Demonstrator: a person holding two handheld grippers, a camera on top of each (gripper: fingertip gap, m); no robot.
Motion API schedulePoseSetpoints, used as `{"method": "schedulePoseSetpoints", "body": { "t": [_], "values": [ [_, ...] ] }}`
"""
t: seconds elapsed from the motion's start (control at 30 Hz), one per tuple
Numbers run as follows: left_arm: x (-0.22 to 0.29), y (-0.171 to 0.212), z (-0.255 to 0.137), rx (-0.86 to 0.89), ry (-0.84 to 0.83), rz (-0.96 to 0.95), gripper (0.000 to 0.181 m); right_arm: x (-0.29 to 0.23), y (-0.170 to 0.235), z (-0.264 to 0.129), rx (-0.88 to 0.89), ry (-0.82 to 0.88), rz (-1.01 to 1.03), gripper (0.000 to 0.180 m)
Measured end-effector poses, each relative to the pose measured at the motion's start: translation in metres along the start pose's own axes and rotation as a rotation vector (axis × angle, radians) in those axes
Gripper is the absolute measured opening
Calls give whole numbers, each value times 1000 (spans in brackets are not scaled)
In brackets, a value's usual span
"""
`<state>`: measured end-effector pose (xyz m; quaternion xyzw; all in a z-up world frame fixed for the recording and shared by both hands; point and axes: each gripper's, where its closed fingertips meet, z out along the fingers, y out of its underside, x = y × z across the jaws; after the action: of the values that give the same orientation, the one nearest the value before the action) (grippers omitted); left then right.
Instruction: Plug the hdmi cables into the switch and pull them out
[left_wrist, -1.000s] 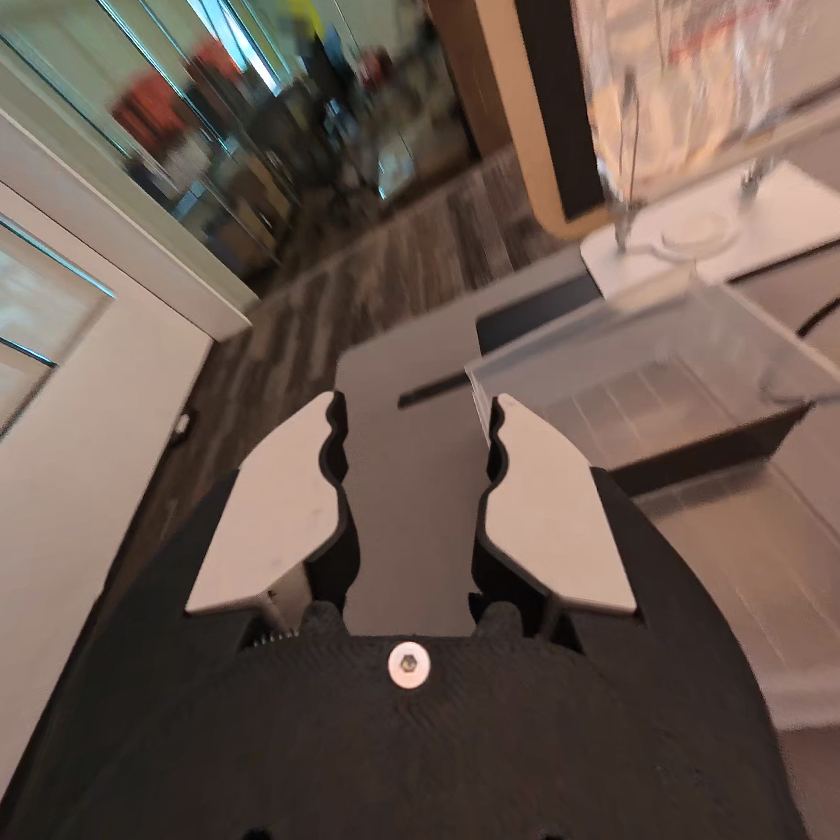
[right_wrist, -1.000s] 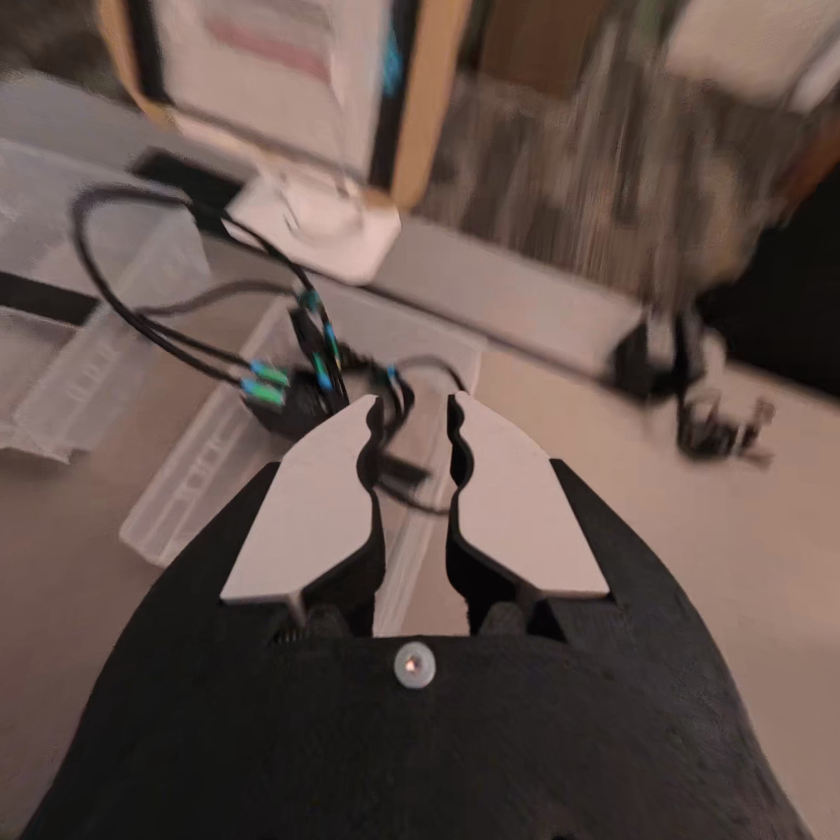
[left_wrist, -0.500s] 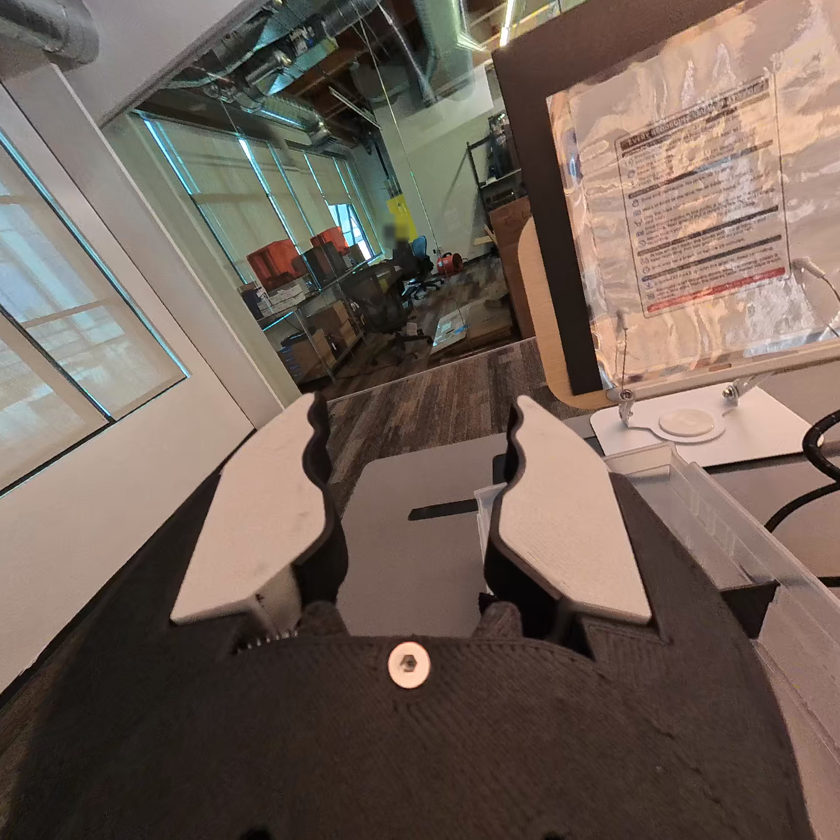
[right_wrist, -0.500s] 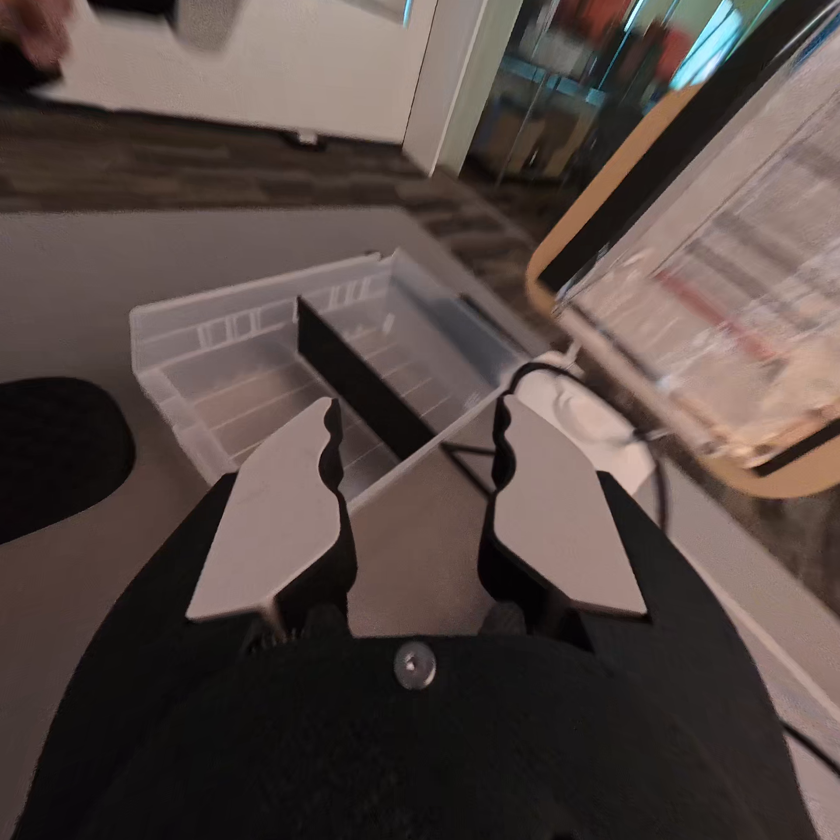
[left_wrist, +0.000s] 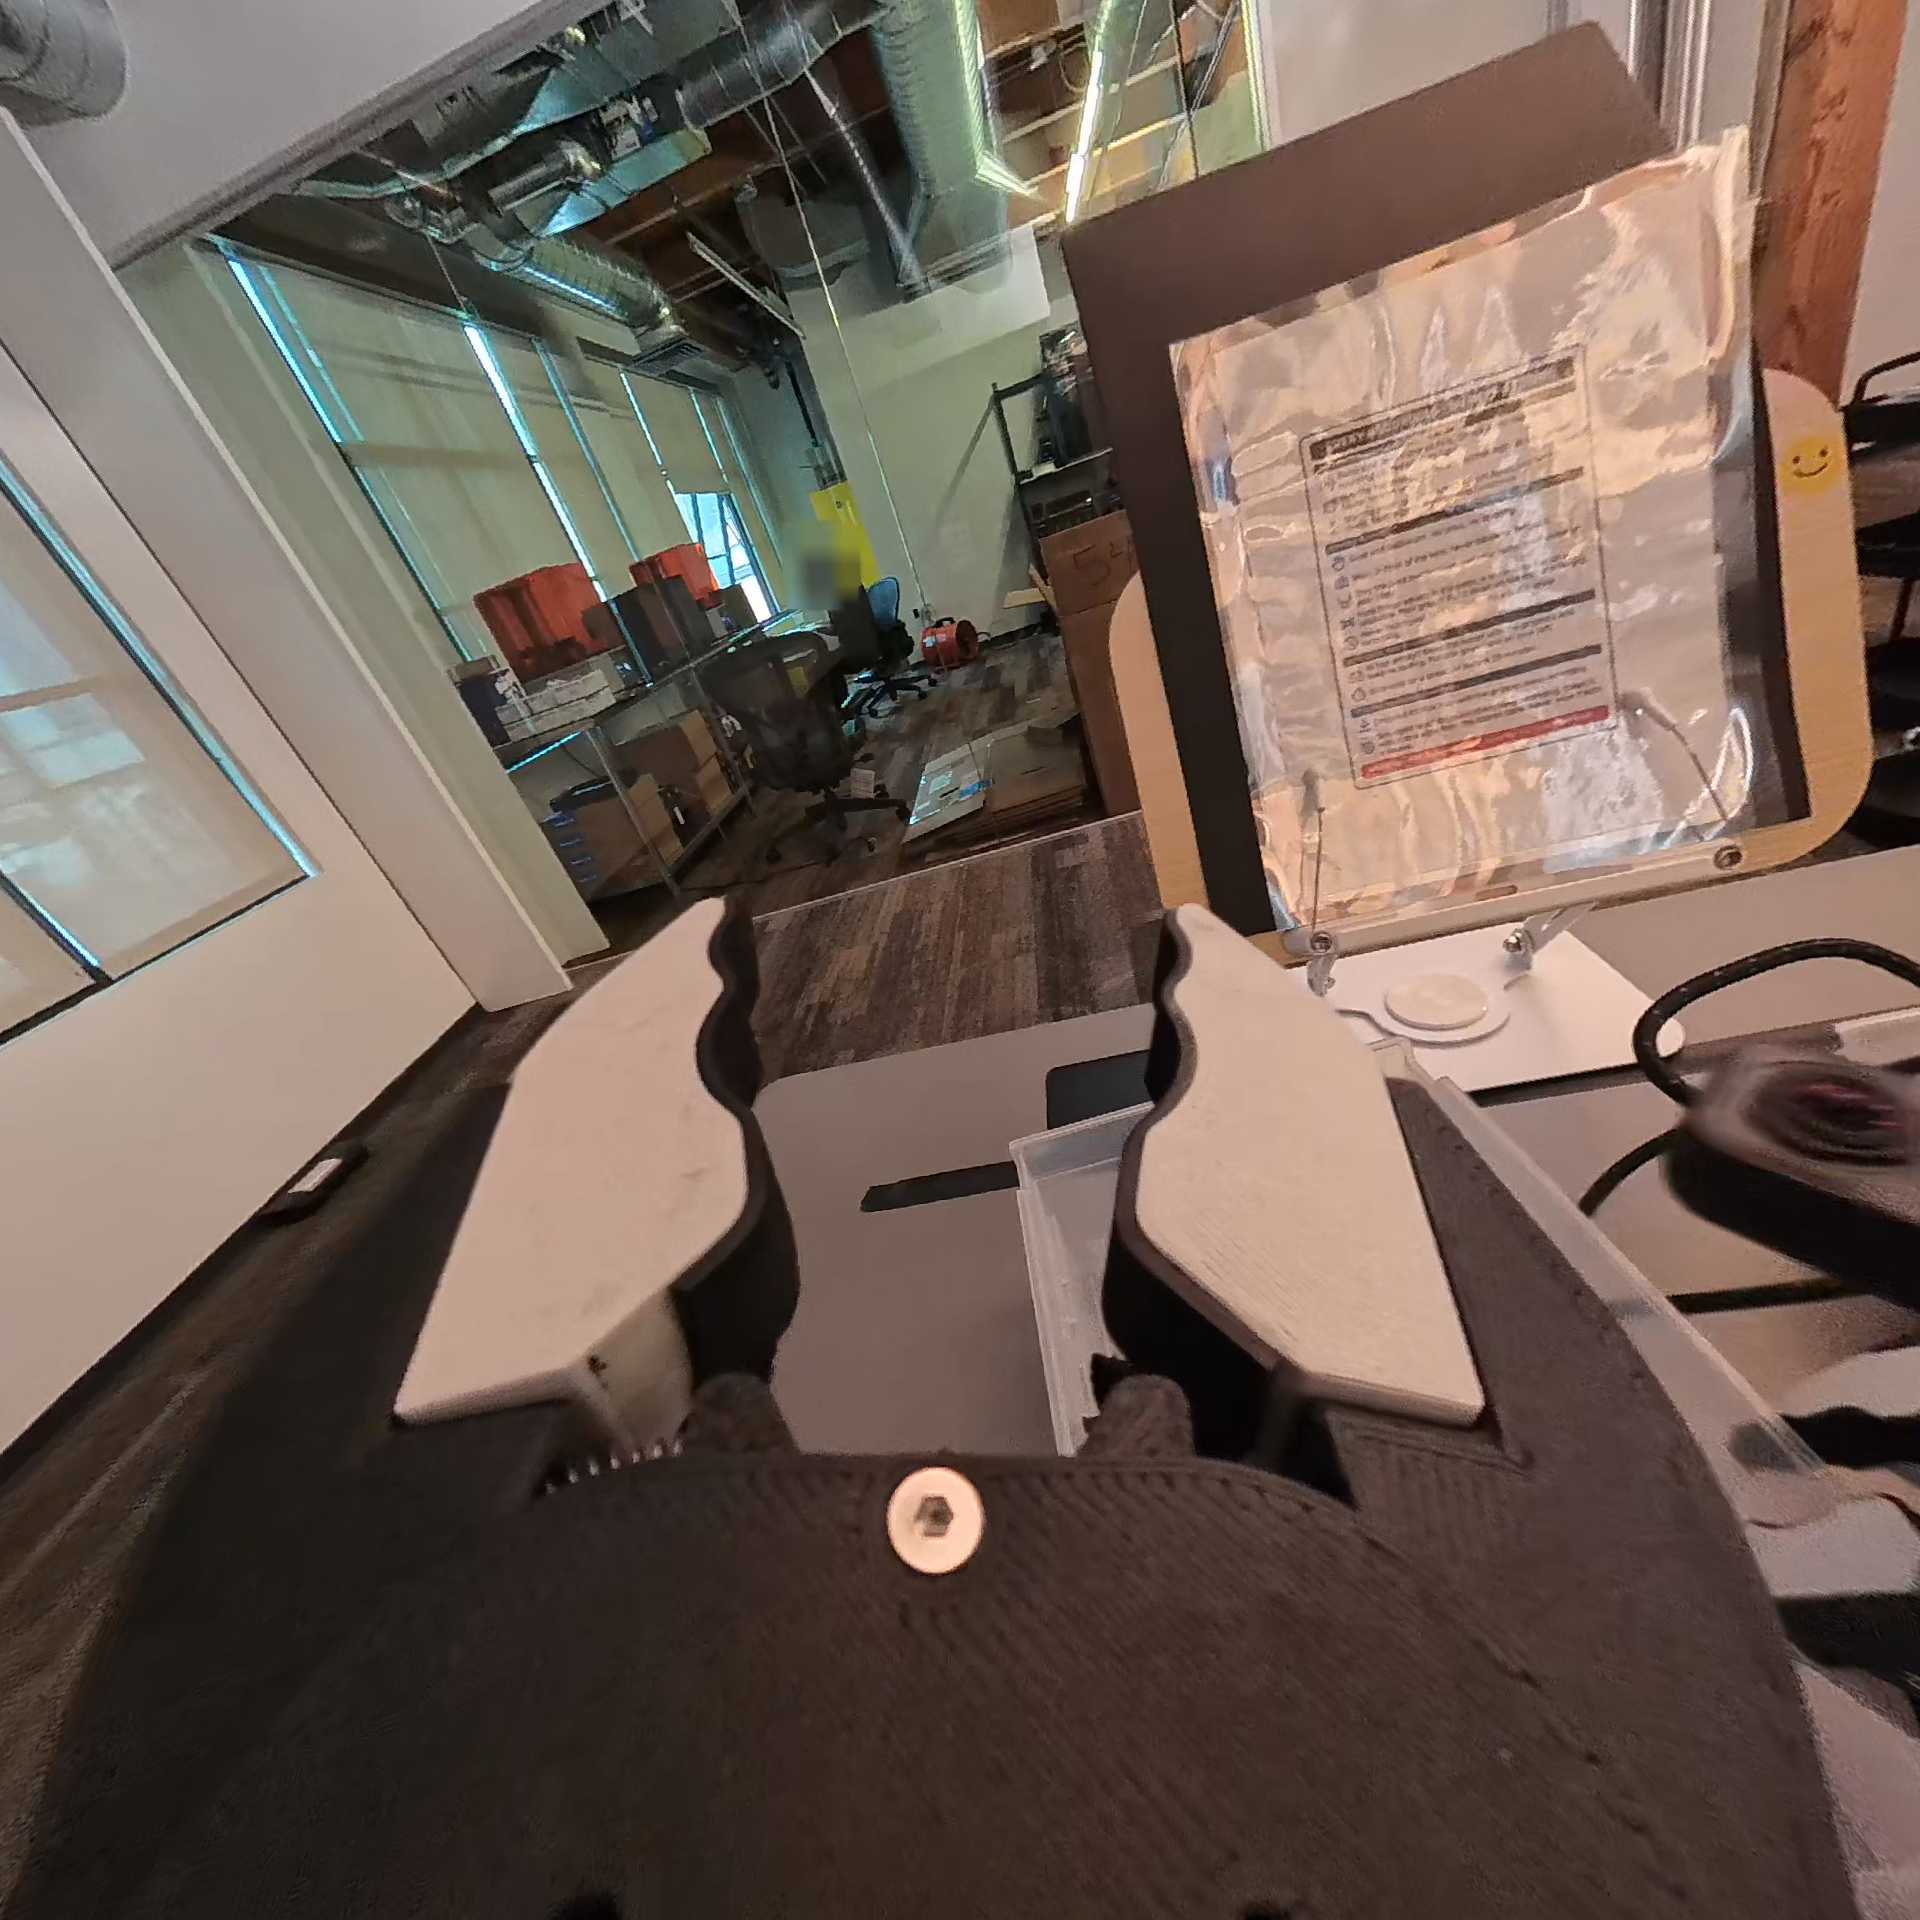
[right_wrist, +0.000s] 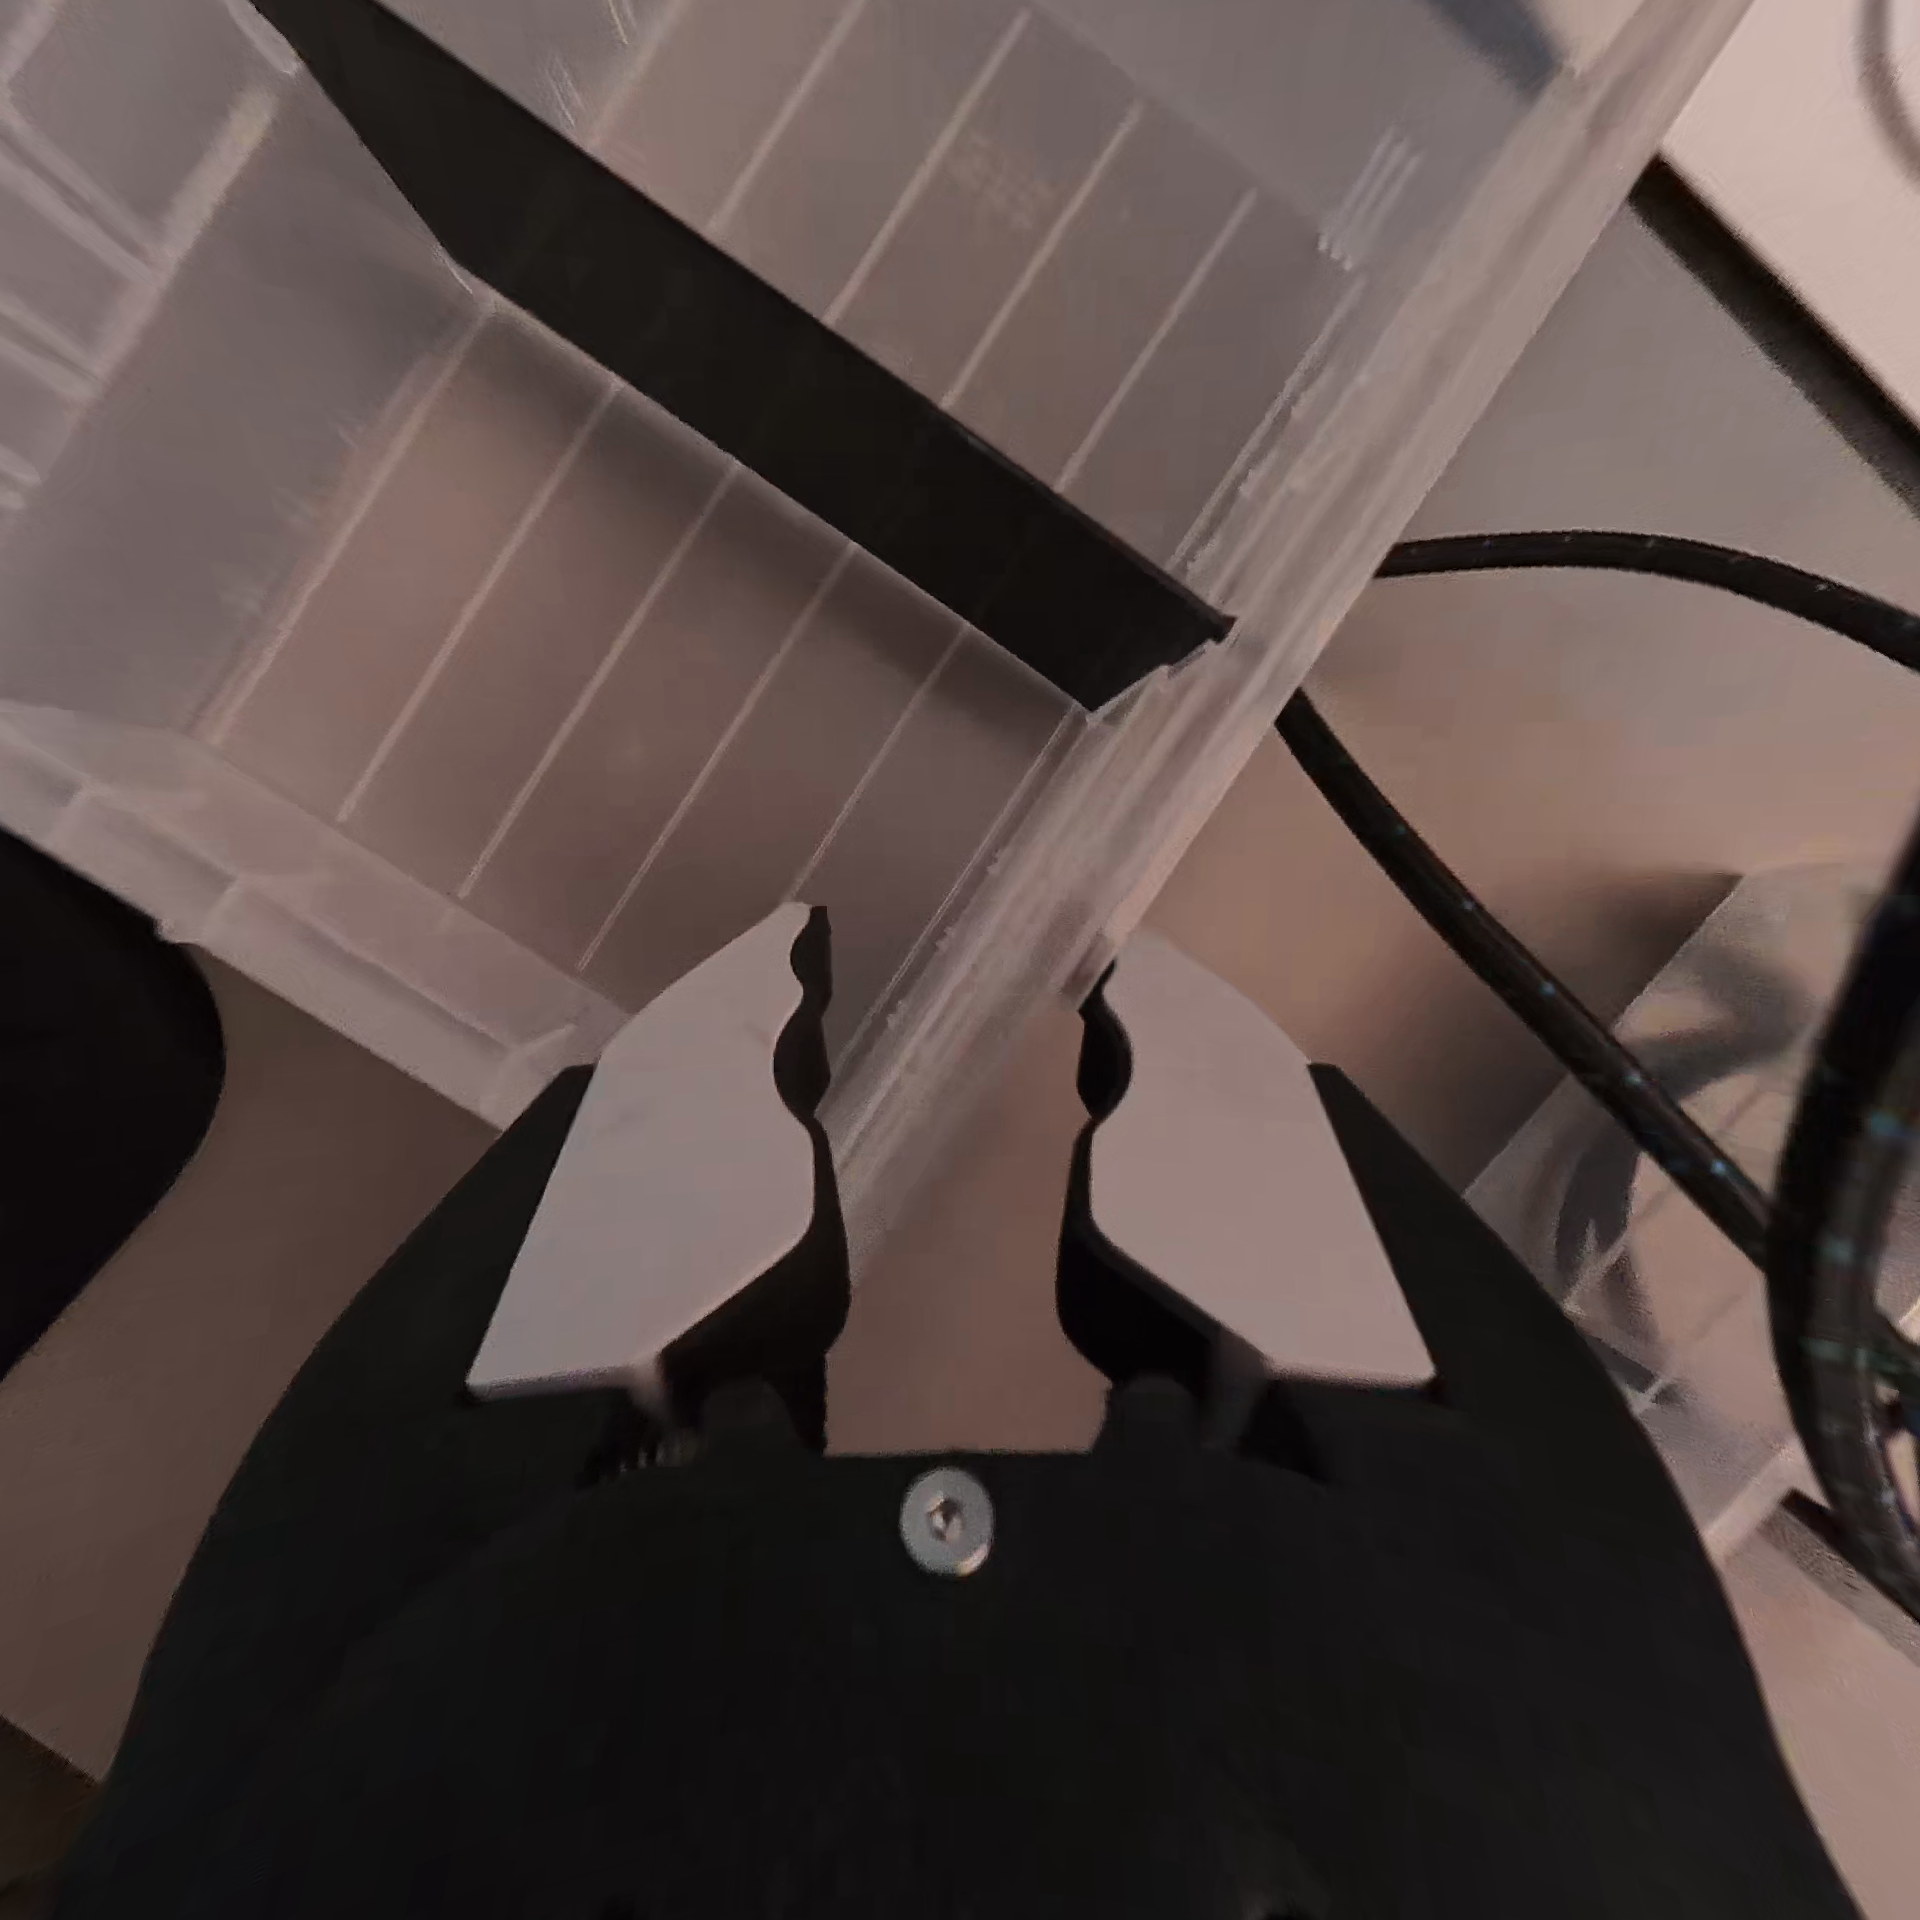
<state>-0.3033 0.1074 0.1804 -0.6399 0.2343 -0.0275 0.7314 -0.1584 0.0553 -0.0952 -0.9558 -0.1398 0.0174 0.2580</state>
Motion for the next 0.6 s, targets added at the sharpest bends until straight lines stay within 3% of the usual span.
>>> {"method": "schedulePoseSetpoints", "body": {
  "t": [0.03,0.17,0.27,0.43,0.6],
  "values": [
    [0,0,-1,1,7,-6,73,4,1,4,-45,26,-12,46],
    [-6,-1,-5,-1,18,-31,72,19,-9,13,-152,53,7,37],
    [-11,-1,-7,-1,19,-40,72,24,5,21,-297,44,39,41],
    [-11,-6,-10,21,40,-58,70,24,-2,35,-333,25,52,27],
    [-7,-3,-8,3,55,-42,69,-23,-8,34,-374,-170,89,28]
  ]
}}
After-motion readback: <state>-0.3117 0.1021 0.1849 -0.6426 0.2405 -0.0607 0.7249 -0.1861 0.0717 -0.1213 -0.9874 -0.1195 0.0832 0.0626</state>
